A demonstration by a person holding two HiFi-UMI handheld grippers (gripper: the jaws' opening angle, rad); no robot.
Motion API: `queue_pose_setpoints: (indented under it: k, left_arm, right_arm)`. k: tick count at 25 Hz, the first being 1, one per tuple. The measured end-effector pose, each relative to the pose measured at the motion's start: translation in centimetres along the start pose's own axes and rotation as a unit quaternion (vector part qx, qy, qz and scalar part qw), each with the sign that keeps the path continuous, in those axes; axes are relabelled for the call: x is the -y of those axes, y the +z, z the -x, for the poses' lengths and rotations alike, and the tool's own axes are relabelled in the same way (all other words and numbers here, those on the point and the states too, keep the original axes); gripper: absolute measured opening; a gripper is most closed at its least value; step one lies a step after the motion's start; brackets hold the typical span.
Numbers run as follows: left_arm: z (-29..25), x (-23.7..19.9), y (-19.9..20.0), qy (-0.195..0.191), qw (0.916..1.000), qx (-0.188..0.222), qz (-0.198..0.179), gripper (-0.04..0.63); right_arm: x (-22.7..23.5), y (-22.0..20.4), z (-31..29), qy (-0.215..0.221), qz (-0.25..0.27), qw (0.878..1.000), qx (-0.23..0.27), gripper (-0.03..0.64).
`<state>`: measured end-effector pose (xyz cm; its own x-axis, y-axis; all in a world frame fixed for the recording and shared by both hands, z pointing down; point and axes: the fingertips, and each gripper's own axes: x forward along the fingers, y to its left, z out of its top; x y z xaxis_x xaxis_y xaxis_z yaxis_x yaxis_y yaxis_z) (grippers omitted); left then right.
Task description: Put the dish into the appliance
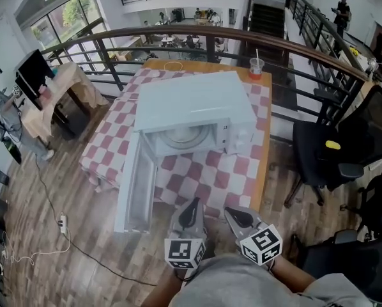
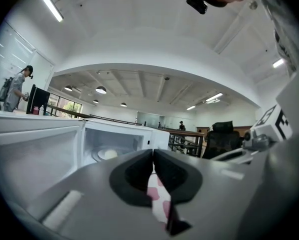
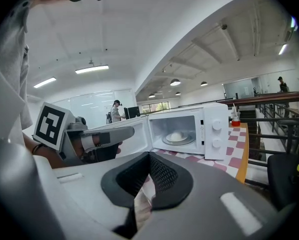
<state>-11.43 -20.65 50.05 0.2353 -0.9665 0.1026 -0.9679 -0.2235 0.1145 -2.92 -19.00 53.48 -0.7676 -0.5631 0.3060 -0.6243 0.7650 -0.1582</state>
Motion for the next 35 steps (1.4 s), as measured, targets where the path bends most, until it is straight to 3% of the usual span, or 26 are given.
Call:
queue_pose_setpoints:
  k: [10, 17, 28, 35]
  left_arm:
    - [11.7, 9.2, -3.0, 0.002, 1.0000, -0.003, 0.008, 0.012]
    - [17.5, 12.9, -3.1, 0.014, 0.9998, -0.009, 0.007, 0.012]
    - [19.6, 14.1, -3.4, 0.006, 0.9995, -0.019, 0.025, 0.012]
    - [20.2, 14.3, -2.1, 0.003, 0.9998, -0.003, -0.019, 0.012]
  right_arm:
    - [-5.8, -6.7, 11.8, 0.019, -0.003, 1.000, -0.009, 0.000]
    - [-8.0, -7.9, 17.2, 0.023, -0.009, 1.000, 0.003, 0.000]
    - [-7.8, -9.1, 18.5, -0.004, -0.027, 1.000, -0.005, 0.000]
    - [-9.1, -9.0, 18.0, 0.004, -0.024, 1.000, -0.005, 0.000]
